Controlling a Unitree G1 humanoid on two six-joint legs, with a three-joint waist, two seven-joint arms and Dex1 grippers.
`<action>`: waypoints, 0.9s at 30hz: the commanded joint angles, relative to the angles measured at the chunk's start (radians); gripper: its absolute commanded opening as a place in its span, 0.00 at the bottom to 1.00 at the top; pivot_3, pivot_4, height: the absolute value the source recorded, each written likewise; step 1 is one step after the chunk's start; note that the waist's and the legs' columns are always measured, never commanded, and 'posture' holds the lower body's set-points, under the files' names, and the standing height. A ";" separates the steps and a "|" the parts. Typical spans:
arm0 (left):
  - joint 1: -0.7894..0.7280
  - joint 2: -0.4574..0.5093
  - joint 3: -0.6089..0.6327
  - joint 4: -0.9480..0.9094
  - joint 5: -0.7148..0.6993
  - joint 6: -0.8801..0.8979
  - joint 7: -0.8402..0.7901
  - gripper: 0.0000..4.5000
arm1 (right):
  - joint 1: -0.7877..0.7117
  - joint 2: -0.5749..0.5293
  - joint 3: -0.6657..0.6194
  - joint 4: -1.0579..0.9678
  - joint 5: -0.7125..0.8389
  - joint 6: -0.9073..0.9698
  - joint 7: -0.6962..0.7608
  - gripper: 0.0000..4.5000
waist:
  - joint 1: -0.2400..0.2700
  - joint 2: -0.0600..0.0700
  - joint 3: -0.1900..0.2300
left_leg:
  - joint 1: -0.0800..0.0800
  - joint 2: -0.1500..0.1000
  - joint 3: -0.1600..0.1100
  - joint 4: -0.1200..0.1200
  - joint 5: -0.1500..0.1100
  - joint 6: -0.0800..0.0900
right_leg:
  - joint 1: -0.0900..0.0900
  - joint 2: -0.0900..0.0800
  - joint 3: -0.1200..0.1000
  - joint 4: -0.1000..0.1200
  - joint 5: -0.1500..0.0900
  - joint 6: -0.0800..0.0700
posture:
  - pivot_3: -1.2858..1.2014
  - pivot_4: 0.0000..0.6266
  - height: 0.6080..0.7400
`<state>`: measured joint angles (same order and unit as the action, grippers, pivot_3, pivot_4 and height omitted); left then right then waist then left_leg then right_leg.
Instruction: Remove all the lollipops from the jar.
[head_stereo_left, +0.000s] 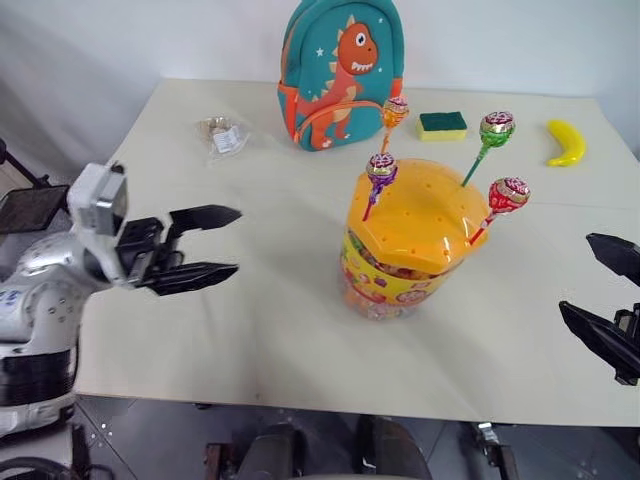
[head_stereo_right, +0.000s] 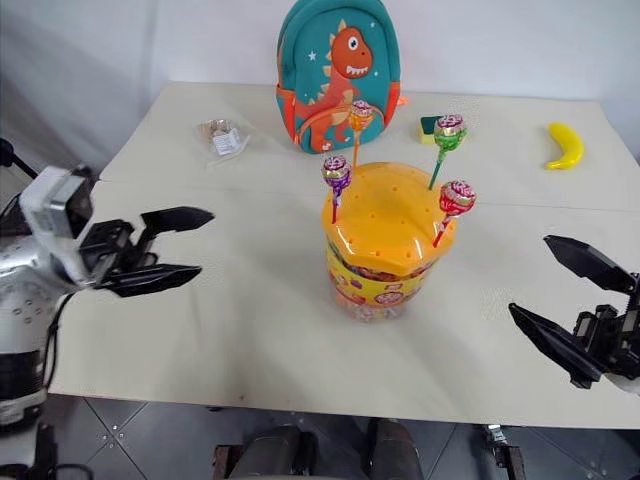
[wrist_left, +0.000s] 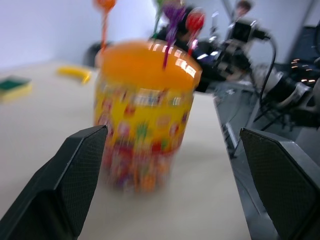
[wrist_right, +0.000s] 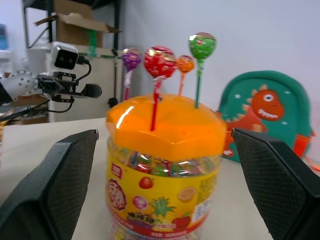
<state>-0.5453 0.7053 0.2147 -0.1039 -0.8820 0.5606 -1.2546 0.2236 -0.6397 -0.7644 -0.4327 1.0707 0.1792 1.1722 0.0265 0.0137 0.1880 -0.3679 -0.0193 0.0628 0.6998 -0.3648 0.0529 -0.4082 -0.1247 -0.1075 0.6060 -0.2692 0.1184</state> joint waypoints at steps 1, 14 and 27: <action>-0.116 -0.073 -0.041 -0.003 0.024 -0.044 0.048 1.00 | -0.006 0.024 -0.035 -0.014 0.008 -0.035 -0.024 0.99 | 0.000 0.000 0.000 | 0.000 0.000 0.001 0.000 0.000 0.000 | 0.000 0.000 0.000 0.000 0.000 0.000 | 0.52 0.24 1.00; -0.309 -0.315 -0.207 0.111 0.119 -0.026 0.164 0.88 | -0.033 0.061 0.024 -0.064 0.002 -0.043 -0.085 1.00 | 0.005 0.000 0.000 | 0.000 0.001 0.003 0.002 0.001 0.001 | 0.000 0.005 0.001 -0.002 0.002 0.003 | 0.52 0.24 1.00; -0.360 -0.372 -0.211 0.153 0.115 0.000 0.141 0.01 | -0.031 0.092 0.049 -0.097 -0.031 -0.074 -0.134 1.00 | 0.002 0.000 0.000 | 0.000 0.002 0.003 0.002 0.001 0.001 | 0.000 0.006 0.001 -0.002 0.002 0.003 | 0.52 0.24 1.00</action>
<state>-0.8747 0.3477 -0.0379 0.0527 -0.7307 0.5619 -1.1175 0.1886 -0.5547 -0.7115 -0.4897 1.0364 0.1283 1.0484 0.0289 0.0132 0.1880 -0.3676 -0.0178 0.0656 0.7014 -0.3635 0.0537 -0.4080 -0.1185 -0.1069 0.6041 -0.2675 0.1216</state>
